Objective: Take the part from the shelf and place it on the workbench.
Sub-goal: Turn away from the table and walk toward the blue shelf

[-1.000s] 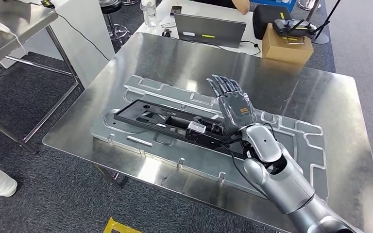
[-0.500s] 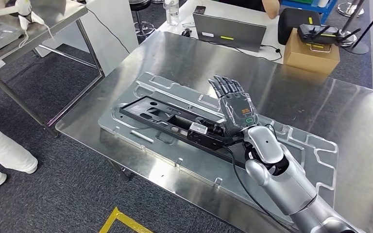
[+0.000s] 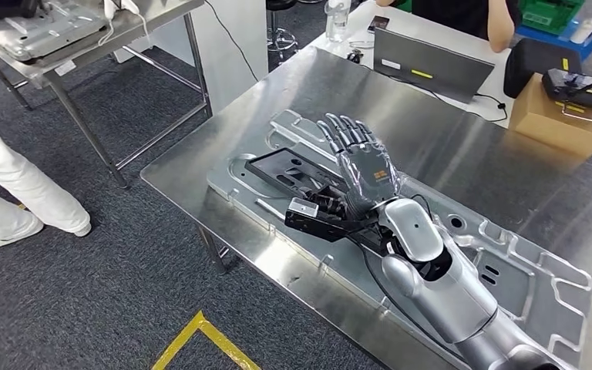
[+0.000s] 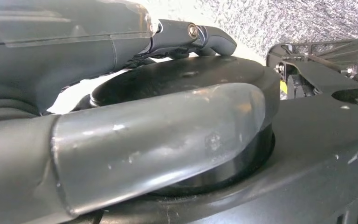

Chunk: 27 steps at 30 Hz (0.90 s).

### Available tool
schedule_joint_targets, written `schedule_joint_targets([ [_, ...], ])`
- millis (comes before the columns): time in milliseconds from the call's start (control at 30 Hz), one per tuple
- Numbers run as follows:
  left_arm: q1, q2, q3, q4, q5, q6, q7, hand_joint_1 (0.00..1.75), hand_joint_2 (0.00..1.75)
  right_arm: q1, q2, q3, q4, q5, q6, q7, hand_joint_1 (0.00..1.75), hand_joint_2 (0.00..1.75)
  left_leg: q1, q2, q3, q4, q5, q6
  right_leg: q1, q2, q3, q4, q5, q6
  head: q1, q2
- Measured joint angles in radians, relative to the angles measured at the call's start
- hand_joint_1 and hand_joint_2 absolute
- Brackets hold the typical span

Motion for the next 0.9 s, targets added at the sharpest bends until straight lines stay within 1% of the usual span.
schedule_joint_targets([
  [33, -0.001, -0.001, 0.0, 0.0, 0.0, 0.0, 0.0, 0.0, 0.0, -0.002, 0.002, 0.004, -0.003, 0.003, 0.001, -0.001, 0.0, 0.0, 0.0, -0.014, 0.002, 0.002, -0.001, -0.001, -0.002, 0.004, 0.016, -0.04, 0.034, -0.001, 0.0, 0.0],
  [67, -0.001, -0.001, -0.001, 0.0, 0.0, 0.0, 0.0, 0.0, 0.0, -0.007, 0.004, 0.009, -0.007, 0.007, 0.002, -0.002, 0.0, 0.0, 0.0, -0.027, 0.003, 0.003, -0.001, -0.002, -0.003, 0.016, 0.045, -0.107, 0.076, -0.003, 0.0, 0.0],
  [100, -0.002, -0.003, -0.002, 0.0, 0.0, -0.001, 0.0, 0.0, 0.0, -0.013, 0.006, 0.015, -0.012, 0.011, 0.004, -0.004, 0.0, 0.0, -0.001, -0.038, 0.003, 0.004, -0.002, -0.005, -0.004, 0.038, 0.075, -0.17, 0.106, -0.007, 0.0, 0.0],
  [133, -0.004, -0.004, -0.004, 0.0, 0.0, -0.001, 0.0, 0.0, 0.0, -0.02, 0.01, 0.022, -0.019, 0.013, 0.005, -0.004, 0.0, 0.0, 0.0, -0.048, 0.001, 0.005, -0.002, -0.009, -0.005, 0.056, 0.098, -0.224, 0.125, -0.012, 0.0, 0.0],
  [167, -0.004, -0.005, -0.006, 0.0, 0.0, -0.001, -0.001, 0.0, 0.0, -0.028, 0.015, 0.031, -0.027, 0.015, 0.006, -0.004, 0.0, 0.0, 0.001, -0.057, -0.003, 0.005, 0.0, -0.015, -0.004, 0.07, 0.109, -0.253, 0.13, -0.015, 0.0, 0.0],
  [200, -0.005, -0.005, -0.008, 0.0, 0.0, -0.001, -0.001, 0.0, 0.0, -0.035, 0.021, 0.041, -0.034, 0.016, 0.007, -0.004, 0.0, 0.0, 0.003, -0.066, -0.007, 0.004, 0.002, -0.022, -0.003, 0.073, 0.112, -0.261, 0.125, -0.018, 0.0, 0.0],
  [233, -0.006, -0.005, -0.01, 0.0, 0.0, -0.001, -0.001, 0.0, 0.0, -0.041, 0.028, 0.05, -0.042, 0.018, 0.009, -0.004, 0.0, 0.0, 0.005, -0.076, -0.01, 0.002, 0.005, -0.029, -0.002, 0.064, 0.113, -0.268, 0.126, -0.021, 0.001, 0.0],
  [267, -0.006, -0.005, -0.013, 0.0, 0.0, -0.001, -0.001, 0.0, 0.0, -0.045, 0.036, 0.058, -0.05, 0.019, 0.01, -0.004, 0.0, 0.0, 0.006, -0.079, -0.012, 0.001, 0.005, -0.035, -0.004, 0.052, 0.116, -0.273, 0.128, -0.025, 0.0, 0.0],
  [300, -0.005, -0.005, -0.015, 0.0, 0.0, -0.001, -0.001, 0.0, 0.0, -0.049, 0.043, 0.064, -0.056, 0.021, 0.011, -0.004, 0.0, 0.0, 0.005, -0.069, -0.016, 0.009, -0.001, -0.041, -0.007, 0.04, 0.121, -0.282, 0.131, -0.03, 0.0, 0.0],
  [333, -0.005, -0.004, -0.018, 0.0, 0.0, -0.001, -0.001, 0.0, 0.0, -0.054, 0.049, 0.069, -0.06, 0.022, 0.012, -0.004, 0.0, 0.0, 0.003, -0.05, -0.028, 0.034, -0.017, -0.046, -0.009, 0.027, 0.127, -0.291, 0.134, -0.036, -0.001, 0.0],
  [367, -0.006, -0.002, -0.02, 0.0, 0.0, -0.001, -0.002, 0.0, 0.0, -0.057, 0.052, 0.074, -0.063, 0.023, 0.013, -0.004, 0.0, 0.0, 0.001, -0.024, -0.049, 0.078, -0.042, -0.05, -0.011, 0.014, 0.132, -0.298, 0.137, -0.041, -0.002, 0.0],
  [400, -0.007, -0.002, -0.021, 0.0, 0.0, -0.001, -0.002, 0.0, 0.0, -0.06, 0.054, 0.078, -0.065, 0.023, 0.013, -0.004, 0.0, 0.0, 0.0, 0.0, -0.078, 0.139, -0.072, -0.054, -0.009, 0.0, 0.134, -0.3, 0.136, -0.045, -0.002, 0.0],
  [433, -0.009, 0.0, -0.022, 0.0, 0.0, -0.001, -0.003, 0.0, 0.0, -0.061, 0.055, 0.083, -0.065, 0.023, 0.014, -0.004, 0.0, 0.0, 0.0, 0.012, -0.108, 0.2, -0.096, -0.057, -0.007, -0.014, 0.135, -0.299, 0.135, -0.047, -0.003, 0.0],
  [467, -0.011, 0.0, -0.023, 0.0, 0.0, -0.001, -0.004, 0.0, 0.0, -0.063, 0.058, 0.089, -0.066, 0.023, 0.015, -0.004, 0.0, 0.0, 0.0, 0.018, -0.127, 0.243, -0.107, -0.059, -0.005, -0.029, 0.135, -0.298, 0.133, -0.047, -0.003, 0.0],
  [500, -0.012, 0.001, -0.024, 0.0, 0.0, -0.002, -0.004, 0.0, 0.0, -0.066, 0.063, 0.096, -0.066, 0.023, 0.017, -0.004, 0.0, 0.0, 0.0, 0.022, -0.132, 0.255, -0.101, -0.061, -0.005, -0.043, 0.135, -0.296, 0.131, -0.047, -0.003, 0.0],
  [533, -0.012, 0.002, -0.025, 0.0, 0.0, -0.002, -0.003, 0.0, 0.0, -0.071, 0.071, 0.103, -0.067, 0.023, 0.019, -0.004, 0.0, 0.0, 0.001, 0.026, -0.117, 0.229, -0.078, -0.062, -0.005, -0.055, 0.135, -0.294, 0.128, -0.046, -0.003, 0.0],
  [567, -0.011, 0.003, -0.026, 0.0, -0.001, -0.002, -0.001, 0.0, 0.0, -0.079, 0.081, 0.11, -0.067, 0.022, 0.022, -0.004, 0.0, 0.0, 0.002, 0.037, -0.088, 0.172, -0.045, -0.063, -0.005, -0.065, 0.135, -0.289, 0.124, -0.043, -0.003, 0.0],
  [600, -0.009, 0.005, -0.028, 0.0, -0.002, -0.002, 0.0, 0.0, 0.0, -0.088, 0.092, 0.117, -0.067, 0.022, 0.023, -0.004, 0.0, 0.0, 0.0, 0.06, -0.056, 0.111, -0.022, -0.063, -0.003, -0.072, 0.135, -0.284, 0.12, -0.039, -0.003, 0.0],
  [633, -0.007, 0.006, -0.031, 0.0, -0.003, -0.002, 0.002, 0.0, 0.0, -0.097, 0.101, 0.122, -0.068, 0.021, 0.024, -0.004, 0.0, 0.0, -0.003, 0.08, -0.031, 0.059, -0.006, -0.058, 0.0, -0.08, 0.133, -0.278, 0.115, -0.035, -0.003, 0.0],
  [667, -0.005, 0.006, -0.034, 0.0, -0.004, -0.002, 0.003, 0.0, 0.0, -0.104, 0.109, 0.127, -0.068, 0.02, 0.025, -0.004, 0.0, 0.0, -0.006, 0.094, -0.018, 0.027, 0.0, -0.052, 0.004, -0.088, 0.132, -0.273, 0.111, -0.03, -0.002, 0.0],
  [700, -0.004, 0.006, -0.038, -0.001, -0.005, -0.002, 0.003, 0.0, 0.0, -0.109, 0.115, 0.131, -0.068, 0.02, 0.025, -0.004, 0.0, 0.0, -0.009, 0.098, -0.016, 0.018, -0.005, -0.044, 0.008, -0.098, 0.131, -0.271, 0.109, -0.027, -0.002, 0.0],
  [733, -0.003, 0.006, -0.042, -0.001, -0.007, -0.002, 0.002, 0.0, 0.0, -0.112, 0.12, 0.134, -0.068, 0.019, 0.025, -0.004, 0.0, 0.0, -0.009, 0.088, -0.018, 0.015, -0.003, -0.035, 0.011, -0.109, 0.132, -0.269, 0.107, -0.024, -0.001, 0.0],
  [767, -0.002, 0.005, -0.046, -0.001, -0.008, -0.002, 0.002, 0.0, 0.0, -0.115, 0.127, 0.138, -0.068, 0.019, 0.025, -0.004, 0.0, 0.0, -0.008, 0.076, -0.02, 0.014, -0.001, -0.03, 0.011, -0.117, 0.132, -0.267, 0.104, -0.022, -0.001, 0.0],
  [800, -0.003, 0.005, -0.049, -0.002, -0.009, -0.002, 0.001, 0.0, 0.0, -0.119, 0.133, 0.142, -0.068, 0.018, 0.026, -0.004, 0.0, 0.0, -0.007, 0.066, -0.021, 0.014, 0.001, -0.025, 0.009, -0.108, 0.131, -0.258, 0.094, -0.018, -0.001, 0.0],
  [833, -0.004, 0.005, -0.051, -0.004, -0.011, -0.001, 0.001, 0.0, 0.0, -0.124, 0.14, 0.147, -0.068, 0.016, 0.026, -0.004, 0.0, 0.0, -0.006, 0.055, -0.022, 0.013, 0.003, -0.02, 0.005, -0.086, 0.122, -0.234, 0.075, -0.014, -0.001, 0.0],
  [867, -0.006, 0.005, -0.052, -0.006, -0.012, -0.001, 0.001, 0.0, 0.0, -0.129, 0.145, 0.151, -0.068, 0.015, 0.027, -0.004, 0.0, 0.0, -0.004, 0.046, -0.022, 0.012, 0.005, -0.015, 0.003, -0.058, 0.103, -0.189, 0.046, -0.011, -0.001, 0.0],
  [900, -0.007, 0.005, -0.054, -0.007, -0.014, -0.001, 0.001, 0.0, 0.0, -0.132, 0.147, 0.155, -0.068, 0.013, 0.028, -0.004, 0.0, 0.0, -0.005, 0.035, -0.023, 0.012, 0.006, -0.012, 0.001, -0.028, 0.076, -0.128, 0.013, -0.009, -0.001, 0.0],
])
